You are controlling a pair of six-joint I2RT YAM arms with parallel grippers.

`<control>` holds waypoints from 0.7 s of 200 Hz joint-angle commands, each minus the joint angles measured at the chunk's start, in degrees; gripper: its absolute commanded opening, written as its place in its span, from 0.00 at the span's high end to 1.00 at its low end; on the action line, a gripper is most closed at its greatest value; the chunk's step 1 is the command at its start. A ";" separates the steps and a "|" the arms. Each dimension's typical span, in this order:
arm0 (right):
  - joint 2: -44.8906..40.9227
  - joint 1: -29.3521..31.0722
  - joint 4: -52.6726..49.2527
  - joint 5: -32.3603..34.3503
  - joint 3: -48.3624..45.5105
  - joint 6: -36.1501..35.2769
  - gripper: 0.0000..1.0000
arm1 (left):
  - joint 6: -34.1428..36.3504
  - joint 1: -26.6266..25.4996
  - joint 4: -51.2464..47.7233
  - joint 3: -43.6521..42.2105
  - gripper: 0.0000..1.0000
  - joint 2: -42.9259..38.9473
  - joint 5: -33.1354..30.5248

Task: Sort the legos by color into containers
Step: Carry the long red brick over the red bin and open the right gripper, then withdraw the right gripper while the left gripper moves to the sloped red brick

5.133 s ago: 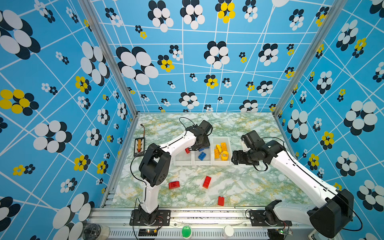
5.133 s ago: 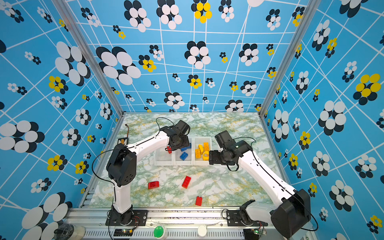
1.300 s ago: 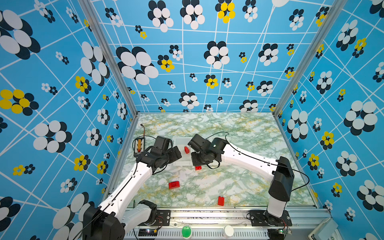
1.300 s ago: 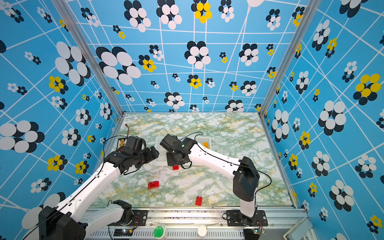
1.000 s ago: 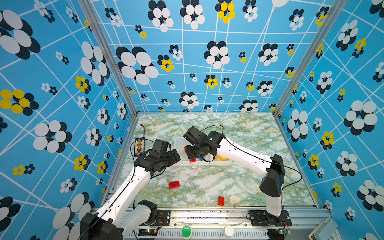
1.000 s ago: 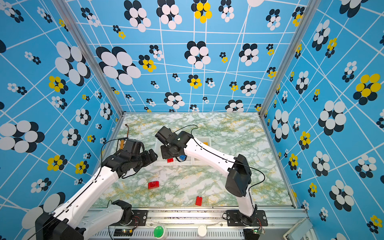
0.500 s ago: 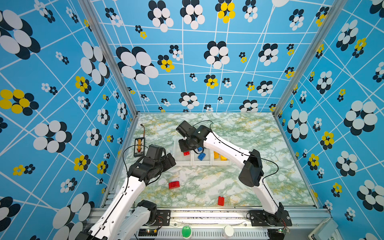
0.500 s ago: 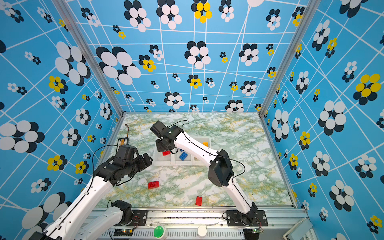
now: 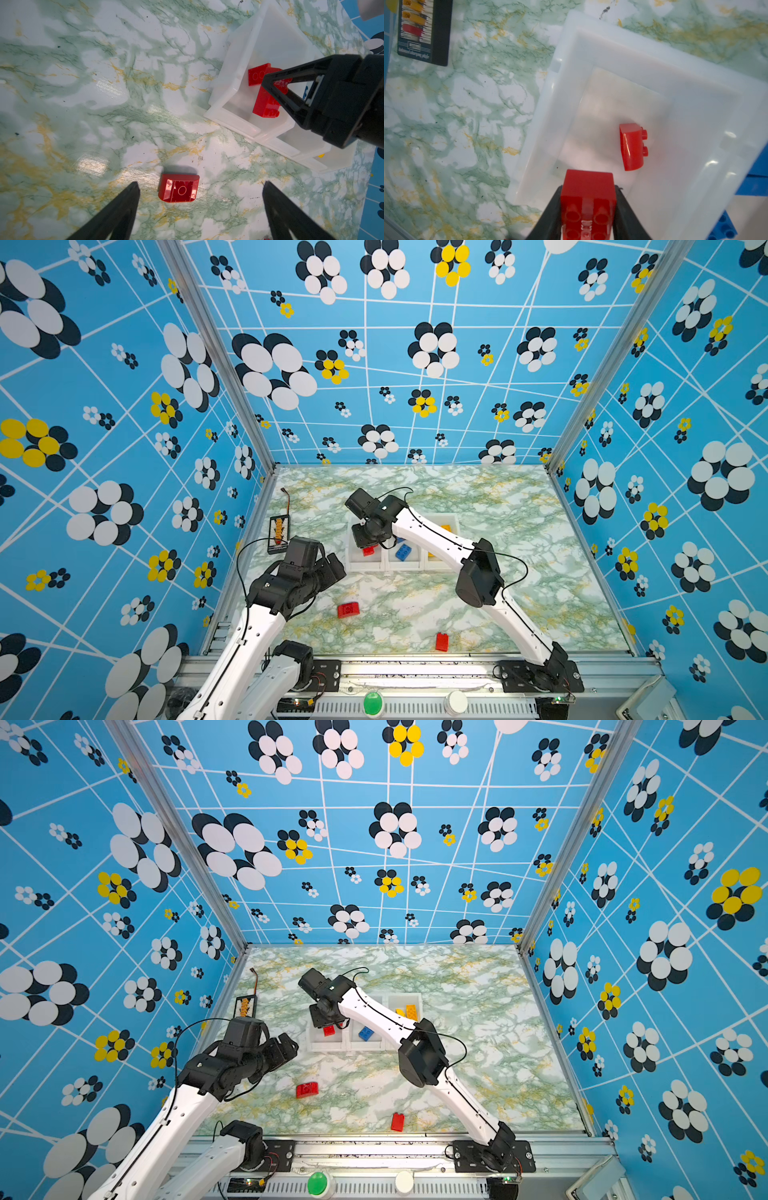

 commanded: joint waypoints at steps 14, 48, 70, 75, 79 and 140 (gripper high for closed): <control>0.11 -0.18 -1.11 -1.30 1.89 -0.83 0.50 | 0.98 0.52 -1.68 -1.46 0.06 -1.11 1.00; -1.19 -0.14 -1.11 -1.30 1.89 -1.26 0.43 | 0.80 0.44 -1.82 -2.02 0.06 -1.48 1.25; -2.45 -0.17 -1.20 -1.43 1.81 -1.38 0.40 | 0.72 0.43 -1.91 -2.27 0.06 -1.45 1.40; -2.74 -0.20 -1.28 -1.47 1.80 -1.52 0.40 | 0.71 0.36 -1.87 -2.29 0.06 -1.48 1.53; -3.01 -0.13 -1.29 -1.47 1.82 -1.62 0.39 | 0.67 0.40 -1.95 -2.35 0.06 -1.48 1.55; -7.75 -0.08 -3.45 -2.60 1.06 -3.44 0.28 | 1.15 0.29 -3.06 -3.16 0.06 -1.48 1.69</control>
